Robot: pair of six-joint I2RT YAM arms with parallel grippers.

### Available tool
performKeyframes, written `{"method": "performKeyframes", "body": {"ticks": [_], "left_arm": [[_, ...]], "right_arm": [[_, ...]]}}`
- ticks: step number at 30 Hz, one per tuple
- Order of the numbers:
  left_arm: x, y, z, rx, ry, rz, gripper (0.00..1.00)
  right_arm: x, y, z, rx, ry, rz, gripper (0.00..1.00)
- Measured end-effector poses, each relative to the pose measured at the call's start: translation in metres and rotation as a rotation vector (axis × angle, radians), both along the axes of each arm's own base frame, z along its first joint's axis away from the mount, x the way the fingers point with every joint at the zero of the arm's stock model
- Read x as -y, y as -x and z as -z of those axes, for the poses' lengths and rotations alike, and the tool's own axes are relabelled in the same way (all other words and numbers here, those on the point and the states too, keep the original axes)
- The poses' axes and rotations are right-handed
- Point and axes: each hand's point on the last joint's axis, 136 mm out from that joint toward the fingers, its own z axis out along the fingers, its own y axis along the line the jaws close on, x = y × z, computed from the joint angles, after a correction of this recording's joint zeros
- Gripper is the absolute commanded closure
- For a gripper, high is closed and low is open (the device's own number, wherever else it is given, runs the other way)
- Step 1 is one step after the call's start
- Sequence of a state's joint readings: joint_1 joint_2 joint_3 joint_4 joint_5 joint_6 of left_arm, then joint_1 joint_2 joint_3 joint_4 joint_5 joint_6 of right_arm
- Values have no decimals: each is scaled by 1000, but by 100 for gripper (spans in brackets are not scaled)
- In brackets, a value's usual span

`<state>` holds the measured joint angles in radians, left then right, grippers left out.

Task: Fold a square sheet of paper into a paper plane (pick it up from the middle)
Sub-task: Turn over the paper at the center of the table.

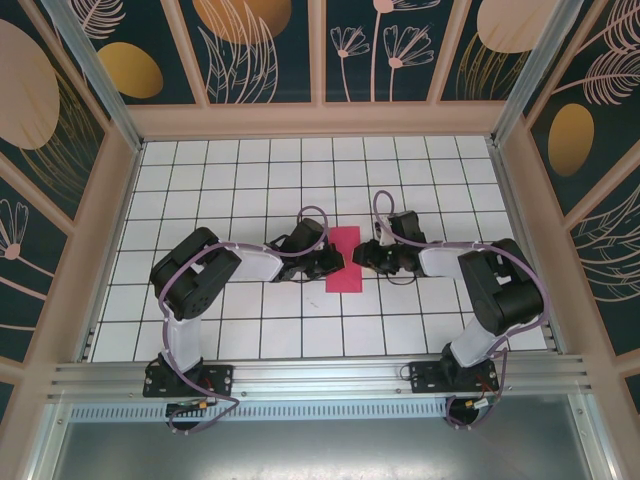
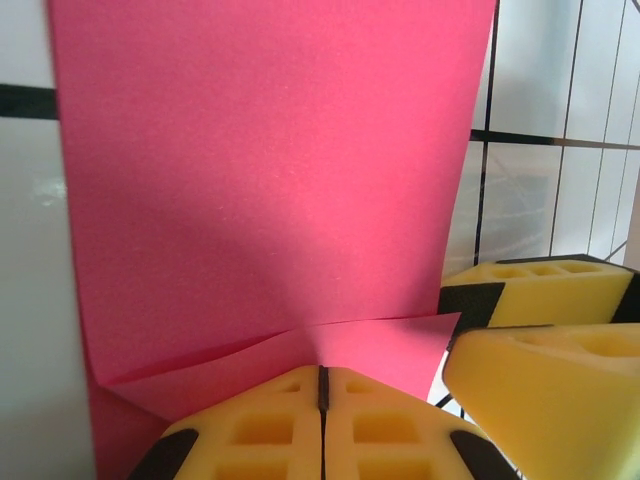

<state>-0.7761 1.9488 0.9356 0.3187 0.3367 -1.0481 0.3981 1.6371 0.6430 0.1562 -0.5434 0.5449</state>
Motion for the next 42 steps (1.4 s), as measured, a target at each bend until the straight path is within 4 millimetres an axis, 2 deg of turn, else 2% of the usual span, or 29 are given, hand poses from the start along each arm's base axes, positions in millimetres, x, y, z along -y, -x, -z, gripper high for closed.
{"method": "performKeyframes", "body": {"ticks": [4, 11, 21, 31, 36, 42], "left_arm": [[0, 0, 0, 1, 5, -3, 92], [0, 0, 0, 5, 10, -4, 91], [-1, 1, 0, -5, 13, -13, 92], [-3, 3, -1, -7, 18, -18, 91], [-3, 3, -3, -6, 22, -20, 91], [-2, 2, -8, 1, 29, -21, 89]], "right_arm": [[0, 0, 0, 15, -5, -12, 62], [2, 4, 0, 31, -24, -29, 71], [0, 19, -3, 18, -81, -71, 72], [0, 17, -4, 23, -82, -63, 80], [2, 15, -3, 16, -79, -44, 89], [1, 13, -6, 19, -95, -36, 94]]}}
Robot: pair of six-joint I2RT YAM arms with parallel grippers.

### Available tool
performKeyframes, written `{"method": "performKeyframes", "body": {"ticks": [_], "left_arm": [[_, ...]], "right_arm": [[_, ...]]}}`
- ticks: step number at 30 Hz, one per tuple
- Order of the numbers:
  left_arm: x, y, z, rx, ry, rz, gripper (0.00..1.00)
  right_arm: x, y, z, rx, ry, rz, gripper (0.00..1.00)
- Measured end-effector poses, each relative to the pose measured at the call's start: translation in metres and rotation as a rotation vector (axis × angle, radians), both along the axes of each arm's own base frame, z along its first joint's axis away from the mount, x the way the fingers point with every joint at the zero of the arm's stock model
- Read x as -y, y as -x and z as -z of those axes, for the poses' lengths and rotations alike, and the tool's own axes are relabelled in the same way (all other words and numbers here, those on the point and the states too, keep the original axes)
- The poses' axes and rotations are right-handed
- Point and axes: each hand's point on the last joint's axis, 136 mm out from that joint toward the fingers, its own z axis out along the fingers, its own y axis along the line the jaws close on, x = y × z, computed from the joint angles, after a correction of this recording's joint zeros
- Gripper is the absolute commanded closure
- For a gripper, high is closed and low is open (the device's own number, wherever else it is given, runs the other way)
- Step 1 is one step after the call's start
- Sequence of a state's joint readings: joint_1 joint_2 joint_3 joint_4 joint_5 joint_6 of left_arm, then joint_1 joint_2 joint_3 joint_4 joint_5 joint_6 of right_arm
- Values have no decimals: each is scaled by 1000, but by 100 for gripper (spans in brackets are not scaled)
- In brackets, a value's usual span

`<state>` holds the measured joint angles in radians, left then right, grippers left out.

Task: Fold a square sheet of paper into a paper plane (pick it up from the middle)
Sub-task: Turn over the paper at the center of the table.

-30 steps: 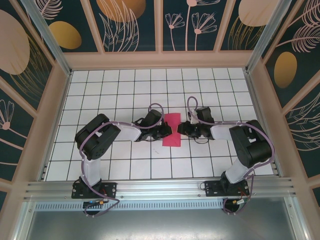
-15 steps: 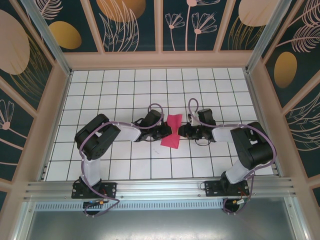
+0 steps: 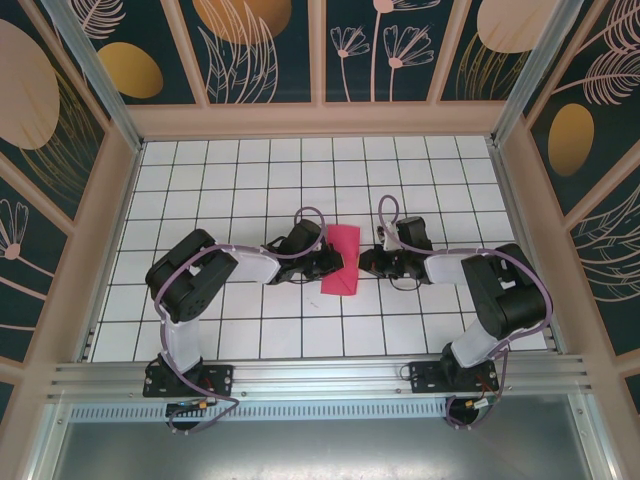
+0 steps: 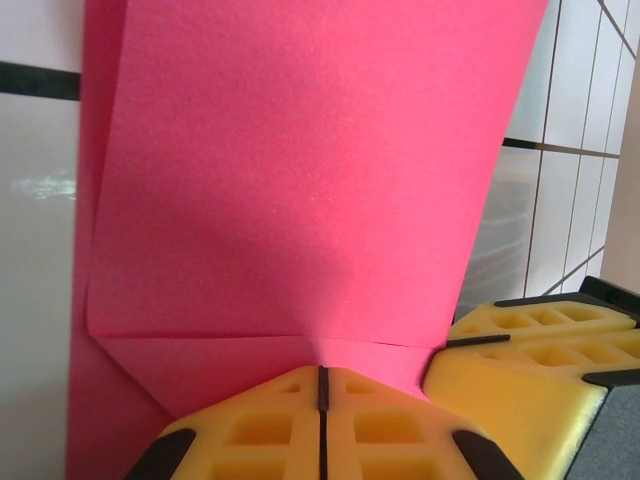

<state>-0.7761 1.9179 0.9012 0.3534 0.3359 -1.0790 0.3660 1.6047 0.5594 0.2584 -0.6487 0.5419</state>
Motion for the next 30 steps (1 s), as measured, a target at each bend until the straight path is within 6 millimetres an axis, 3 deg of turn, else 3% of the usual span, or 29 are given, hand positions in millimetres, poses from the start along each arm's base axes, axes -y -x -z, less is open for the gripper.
{"method": "performKeyframes", "body": {"ticks": [8, 14, 19, 23, 26, 30], "left_arm": [[-4, -1, -15, 25, 6, -17, 78], [-18, -13, -65, 125, 17, -91, 73], [-51, -30, -107, 211, 43, -198, 70], [-87, -38, -115, 240, 16, -283, 68], [-108, -40, -113, 246, -16, -327, 68], [-130, -37, -110, 244, -39, -370, 68]], "right_arm": [[6, -1, -3, 6, 50, 9, 95], [22, -20, -35, 95, 188, 58, 94], [36, -42, -77, 207, 410, 116, 92], [47, -46, -100, 251, 677, 149, 91], [48, -44, -102, 258, 879, 137, 91], [32, -29, -79, 230, 1105, 45, 86]]}}
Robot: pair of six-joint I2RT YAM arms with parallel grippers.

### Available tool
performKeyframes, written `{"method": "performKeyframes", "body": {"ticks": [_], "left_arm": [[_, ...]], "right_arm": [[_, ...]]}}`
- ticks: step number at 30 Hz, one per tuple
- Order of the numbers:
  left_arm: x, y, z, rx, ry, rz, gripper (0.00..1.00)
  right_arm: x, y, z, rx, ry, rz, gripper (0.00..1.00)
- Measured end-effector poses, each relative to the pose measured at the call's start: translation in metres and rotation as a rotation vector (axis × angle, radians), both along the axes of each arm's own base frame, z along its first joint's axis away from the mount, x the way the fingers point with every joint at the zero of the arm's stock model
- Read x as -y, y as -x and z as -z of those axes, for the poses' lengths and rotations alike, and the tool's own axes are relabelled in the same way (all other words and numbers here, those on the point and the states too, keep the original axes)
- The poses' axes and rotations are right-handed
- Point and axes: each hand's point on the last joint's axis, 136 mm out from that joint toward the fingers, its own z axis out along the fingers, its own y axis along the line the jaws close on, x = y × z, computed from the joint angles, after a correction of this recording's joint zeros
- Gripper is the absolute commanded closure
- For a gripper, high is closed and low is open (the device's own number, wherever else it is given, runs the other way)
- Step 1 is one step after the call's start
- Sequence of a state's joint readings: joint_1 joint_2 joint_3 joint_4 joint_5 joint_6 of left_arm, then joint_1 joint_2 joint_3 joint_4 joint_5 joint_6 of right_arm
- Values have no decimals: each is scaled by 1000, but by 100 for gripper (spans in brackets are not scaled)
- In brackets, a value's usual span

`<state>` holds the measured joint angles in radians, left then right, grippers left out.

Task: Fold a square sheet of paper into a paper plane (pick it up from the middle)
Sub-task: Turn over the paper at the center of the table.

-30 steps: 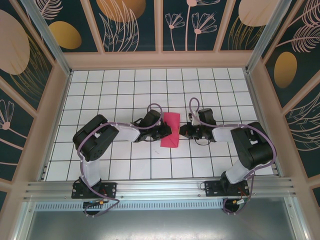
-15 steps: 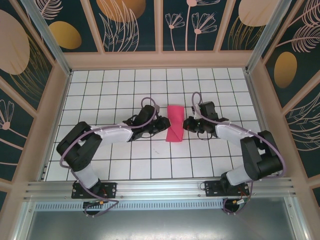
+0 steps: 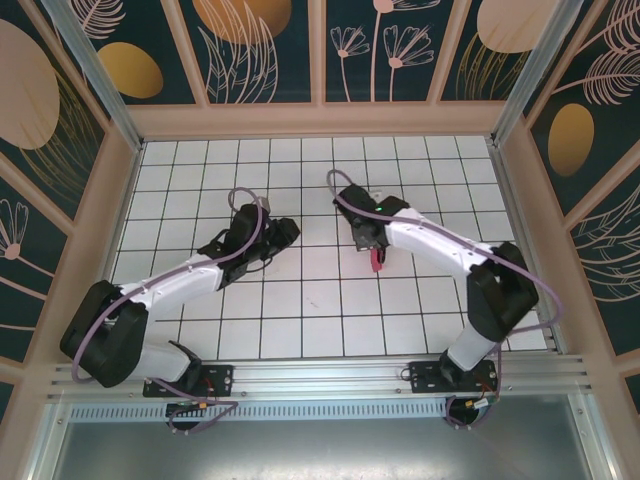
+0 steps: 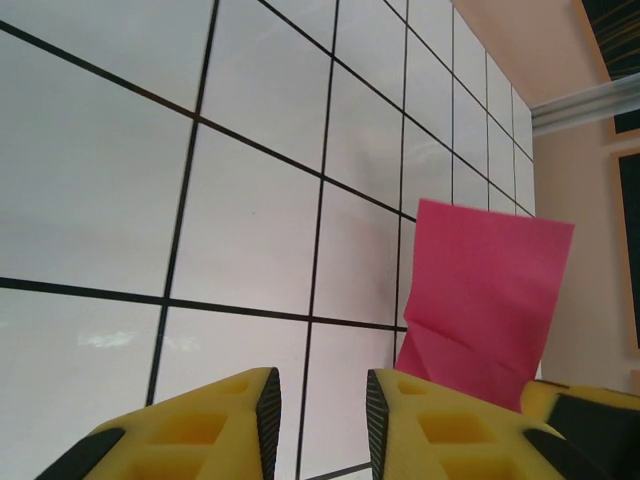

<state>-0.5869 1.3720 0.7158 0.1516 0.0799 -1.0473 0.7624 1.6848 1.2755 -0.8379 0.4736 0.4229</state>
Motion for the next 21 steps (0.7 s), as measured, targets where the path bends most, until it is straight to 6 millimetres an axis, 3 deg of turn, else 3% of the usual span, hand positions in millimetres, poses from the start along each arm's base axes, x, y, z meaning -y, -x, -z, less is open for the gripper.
{"method": "performKeyframes", "body": {"ticks": [2, 6, 9, 13, 18, 21], "left_arm": [[-12, 1, 2, -1, -3, -26, 68], [-45, 5, 7, -5, -10, -97, 67], [-61, 7, 8, -7, -12, -134, 67], [-73, 9, 4, -1, -10, -162, 65], [-85, 11, 0, 19, -2, -193, 65], [-87, 14, 6, 7, -7, -195, 64]], "right_arm": [[-14, 10, 14, -39, 75, -37, 83], [-71, 28, 34, -83, 119, -141, 78], [-118, 38, 38, -84, 84, -211, 71], [-167, 46, 35, -91, -3, -274, 69], [-196, 58, 36, -136, -148, -322, 66], [-195, 66, 29, -146, -230, -340, 66]]}}
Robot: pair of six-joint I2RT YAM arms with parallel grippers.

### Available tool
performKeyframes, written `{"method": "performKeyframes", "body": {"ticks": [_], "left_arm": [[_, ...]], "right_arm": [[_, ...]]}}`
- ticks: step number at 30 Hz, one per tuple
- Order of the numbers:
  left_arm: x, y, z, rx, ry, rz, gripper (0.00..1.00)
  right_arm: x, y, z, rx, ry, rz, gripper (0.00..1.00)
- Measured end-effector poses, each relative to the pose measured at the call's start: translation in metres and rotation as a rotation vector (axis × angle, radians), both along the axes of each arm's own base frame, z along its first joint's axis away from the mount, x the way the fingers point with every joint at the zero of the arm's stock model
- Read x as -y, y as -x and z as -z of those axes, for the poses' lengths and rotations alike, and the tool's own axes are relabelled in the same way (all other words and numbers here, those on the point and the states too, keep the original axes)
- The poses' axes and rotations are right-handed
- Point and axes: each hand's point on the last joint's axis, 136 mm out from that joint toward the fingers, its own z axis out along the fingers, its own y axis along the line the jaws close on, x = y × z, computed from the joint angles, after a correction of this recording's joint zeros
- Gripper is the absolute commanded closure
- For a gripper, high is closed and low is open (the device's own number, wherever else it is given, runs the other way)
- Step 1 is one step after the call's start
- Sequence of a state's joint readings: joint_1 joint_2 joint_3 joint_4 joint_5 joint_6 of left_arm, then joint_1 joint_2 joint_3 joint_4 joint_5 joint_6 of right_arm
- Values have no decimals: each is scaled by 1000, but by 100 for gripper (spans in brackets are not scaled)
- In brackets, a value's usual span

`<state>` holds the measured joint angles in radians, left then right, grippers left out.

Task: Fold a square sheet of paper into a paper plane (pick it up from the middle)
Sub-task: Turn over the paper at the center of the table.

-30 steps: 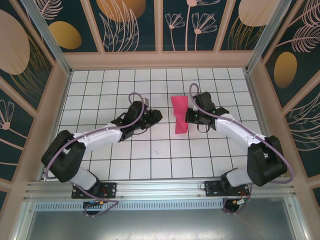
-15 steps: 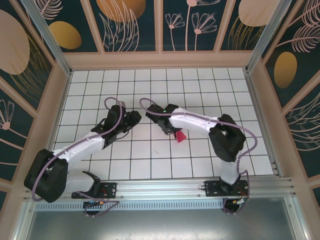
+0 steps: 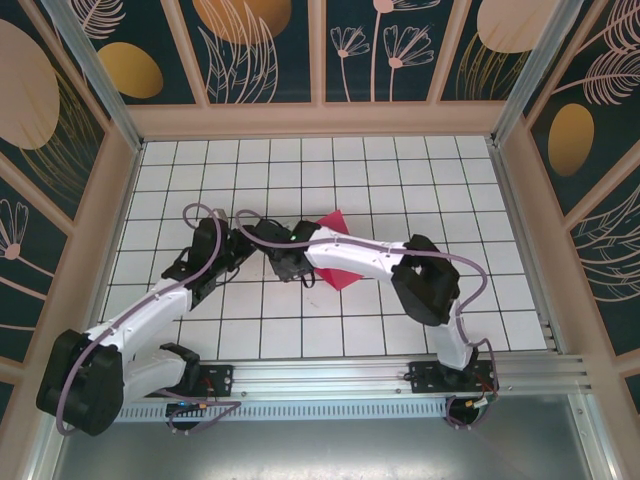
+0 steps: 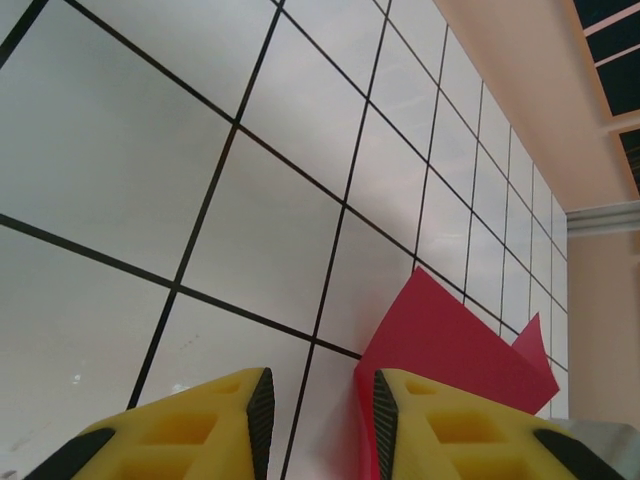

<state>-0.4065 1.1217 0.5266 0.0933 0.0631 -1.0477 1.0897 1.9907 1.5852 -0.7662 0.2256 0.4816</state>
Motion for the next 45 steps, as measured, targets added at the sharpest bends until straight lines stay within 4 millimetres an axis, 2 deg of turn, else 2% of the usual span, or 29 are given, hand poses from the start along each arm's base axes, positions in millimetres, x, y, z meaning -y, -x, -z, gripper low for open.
{"method": "performKeyframes", "body": {"ticks": [2, 5, 7, 8, 9, 11, 12, 14, 18, 24, 28, 34, 38, 42, 45], "left_arm": [[2, 2, 4, -9, 8, 15, 63], [14, 1, 6, -9, 40, 68, 60], [25, 0, 8, -13, 68, 115, 56], [29, 0, 10, -17, 81, 137, 54], [34, 0, 13, -23, 96, 158, 52], [44, 2, 17, -36, 117, 197, 48], [49, 3, 19, -42, 127, 220, 47], [61, 7, 22, -51, 143, 262, 47], [77, 14, 26, -64, 166, 318, 47], [79, 14, 32, -85, 172, 315, 47], [79, 14, 32, -86, 172, 315, 47], [78, 13, 33, -85, 168, 303, 47], [77, 15, 35, -96, 168, 296, 59], [81, 17, 37, -108, 180, 301, 72], [88, 17, 48, -140, 178, 313, 77]], "right_arm": [[6, 5, -17, 13, -70, -2, 67], [28, 5, -64, 56, -256, 38, 70], [60, -10, -94, 91, -410, 119, 77], [76, -20, -101, 107, -468, 167, 78], [96, -32, -103, 122, -519, 226, 80], [128, -48, -92, 124, -563, 322, 82], [137, -51, -81, 106, -568, 350, 83], [144, -49, -54, 43, -563, 370, 86], [128, -40, -16, -90, -574, 337, 88], [93, -31, 23, -225, -576, 263, 88], [67, -26, 27, -264, -588, 202, 88], [40, -29, 29, -279, -591, 157, 88], [29, -29, 41, -294, -568, 147, 88], [30, -26, 54, -308, -536, 157, 89], [31, -27, 57, -307, -530, 165, 90]]}}
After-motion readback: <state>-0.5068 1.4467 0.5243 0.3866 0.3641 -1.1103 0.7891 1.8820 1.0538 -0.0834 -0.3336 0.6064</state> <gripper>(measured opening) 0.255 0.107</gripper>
